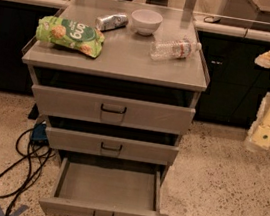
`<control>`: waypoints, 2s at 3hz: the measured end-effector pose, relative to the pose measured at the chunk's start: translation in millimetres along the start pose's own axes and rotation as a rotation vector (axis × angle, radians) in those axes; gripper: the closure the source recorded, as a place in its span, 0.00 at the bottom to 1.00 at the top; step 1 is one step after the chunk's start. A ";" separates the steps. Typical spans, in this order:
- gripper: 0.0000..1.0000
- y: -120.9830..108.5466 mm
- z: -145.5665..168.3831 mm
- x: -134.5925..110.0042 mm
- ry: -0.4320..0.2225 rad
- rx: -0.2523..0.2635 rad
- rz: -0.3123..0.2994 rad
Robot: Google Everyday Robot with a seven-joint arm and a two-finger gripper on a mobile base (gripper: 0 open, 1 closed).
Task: Place water bottle into bottom drawer
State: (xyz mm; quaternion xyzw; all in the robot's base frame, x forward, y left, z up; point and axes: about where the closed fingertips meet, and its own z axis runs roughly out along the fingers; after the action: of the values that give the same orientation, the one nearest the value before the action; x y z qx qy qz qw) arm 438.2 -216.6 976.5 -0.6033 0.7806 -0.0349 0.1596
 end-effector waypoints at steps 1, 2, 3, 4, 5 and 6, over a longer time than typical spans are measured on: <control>0.00 -0.1 0.1 0.0 0.000 0.000 0.000; 0.00 -22.0 25.7 -7.8 -0.073 -0.041 -0.062; 0.00 -82.5 62.7 -21.2 -0.148 -0.033 -0.121; 0.00 -144.3 96.8 -31.0 -0.136 -0.028 -0.141; 0.00 -190.4 137.7 -51.0 -0.068 -0.065 -0.151; 0.00 -243.9 194.2 -100.4 0.014 -0.082 -0.112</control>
Offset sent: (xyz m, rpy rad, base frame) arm 0.0857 0.0116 -0.0529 0.1805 0.0489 0.2620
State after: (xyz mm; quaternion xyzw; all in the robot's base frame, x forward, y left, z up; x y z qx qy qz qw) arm 744.0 -159.8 873.7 -0.6519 0.7475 -0.0159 0.1269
